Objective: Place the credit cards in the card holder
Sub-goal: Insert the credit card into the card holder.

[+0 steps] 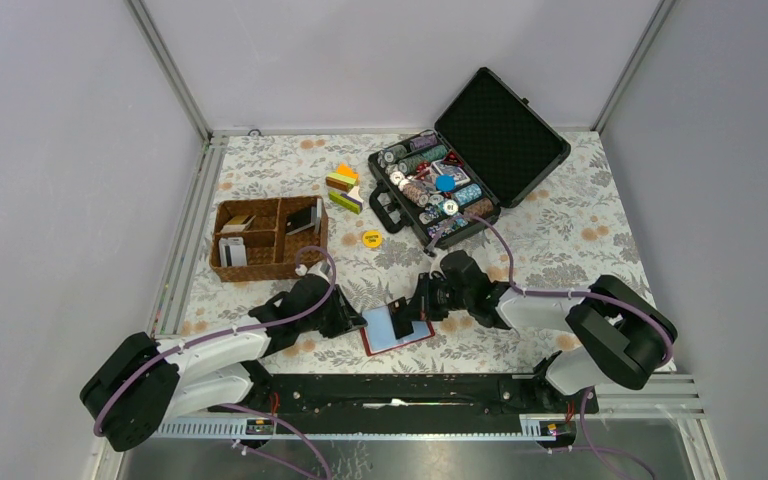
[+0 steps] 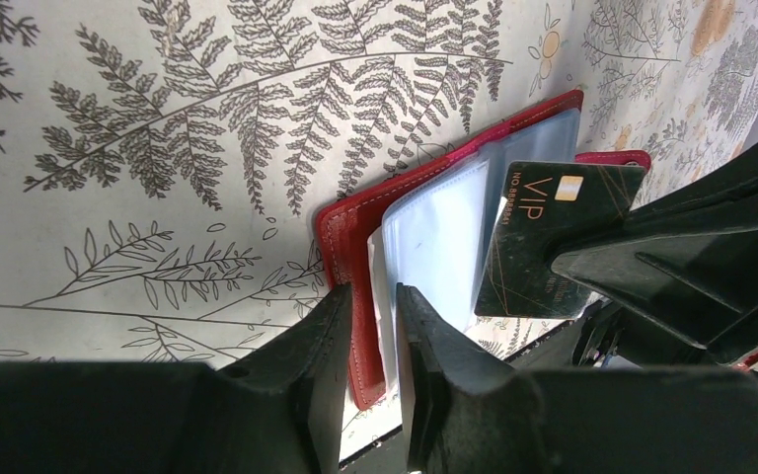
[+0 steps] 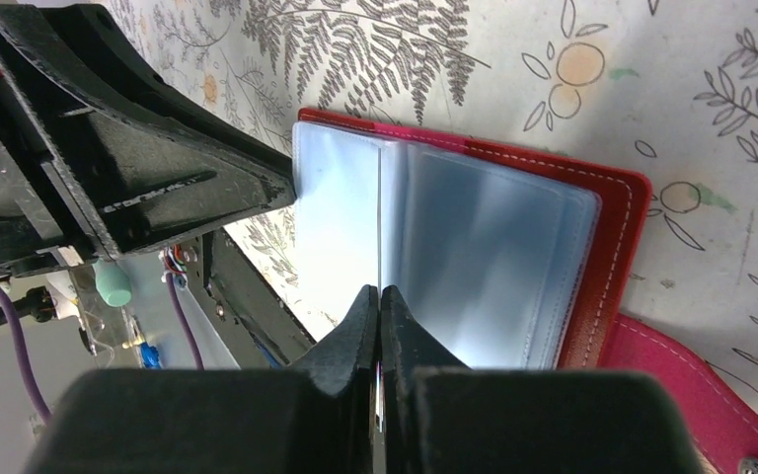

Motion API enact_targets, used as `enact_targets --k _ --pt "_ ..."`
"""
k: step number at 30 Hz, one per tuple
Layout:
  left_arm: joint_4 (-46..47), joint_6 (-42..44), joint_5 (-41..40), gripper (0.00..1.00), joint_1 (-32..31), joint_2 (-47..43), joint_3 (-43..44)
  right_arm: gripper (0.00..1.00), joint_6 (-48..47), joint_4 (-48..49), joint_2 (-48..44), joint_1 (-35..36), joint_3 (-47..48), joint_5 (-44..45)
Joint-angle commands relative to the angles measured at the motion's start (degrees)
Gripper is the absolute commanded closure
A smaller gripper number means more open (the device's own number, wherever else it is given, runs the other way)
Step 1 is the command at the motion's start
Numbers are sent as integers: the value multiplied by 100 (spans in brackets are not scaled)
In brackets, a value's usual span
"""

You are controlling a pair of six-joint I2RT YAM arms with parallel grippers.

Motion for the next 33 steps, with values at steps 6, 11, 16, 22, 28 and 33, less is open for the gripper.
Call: enact_targets --k 6,11,16,22,28,33 --pt "257 -54 -92 75 -39 44 -66 100 58 320 173 -30 -193 22" --pt "257 -72 -91 79 -46 44 -83 100 242 609 232 -27 -304 -67" --pt "258 -72 -93 80 -48 44 -92 100 265 678 307 -25 -320 -84" --pt "253 -81 -111 81 -53 44 -92 100 378 870 515 -26 -332 -233" --pt "275 -81 -116 82 -53 60 -109 100 433 889 734 -19 -296 -327" --pt "293 -98 -108 84 -60 57 -134 100 530 964 849 16 -333 -323"
